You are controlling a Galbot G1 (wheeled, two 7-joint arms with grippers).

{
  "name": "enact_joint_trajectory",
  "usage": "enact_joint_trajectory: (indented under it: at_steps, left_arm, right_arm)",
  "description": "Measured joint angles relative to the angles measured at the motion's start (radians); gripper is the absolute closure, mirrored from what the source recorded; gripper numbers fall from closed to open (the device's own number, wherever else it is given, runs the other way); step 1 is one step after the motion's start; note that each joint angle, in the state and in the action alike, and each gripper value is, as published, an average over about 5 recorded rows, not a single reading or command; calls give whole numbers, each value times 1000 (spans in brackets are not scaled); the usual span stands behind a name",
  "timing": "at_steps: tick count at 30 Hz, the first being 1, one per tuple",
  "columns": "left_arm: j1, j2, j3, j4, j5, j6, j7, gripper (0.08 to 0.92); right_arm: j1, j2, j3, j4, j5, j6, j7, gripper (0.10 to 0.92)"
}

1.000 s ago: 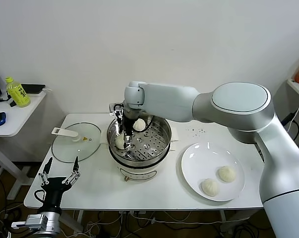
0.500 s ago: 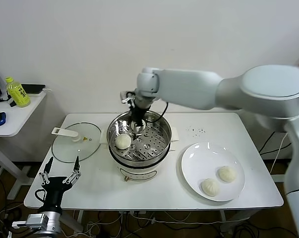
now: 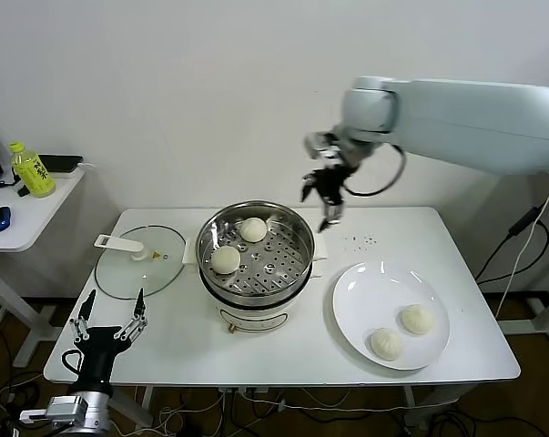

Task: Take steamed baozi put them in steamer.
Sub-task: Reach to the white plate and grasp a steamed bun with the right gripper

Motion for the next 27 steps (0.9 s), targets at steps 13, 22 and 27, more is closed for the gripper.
enact_joint_trajectory:
  at_steps: [13,22,27]
  left_arm:
    - [14,-8,10,-13,3,-5,0,177]
    - [14,-14,16,-15,2,-5,0,177]
    - [13,-16,15,-10,1,-6,0,177]
  right_arm:
    - [-55,-277,-58,144,-190,17,-10,203]
    - [-189,-361,-42,196,-249,-20,10,203]
    - [-269,-383,-24,201,-266,-43,25,203]
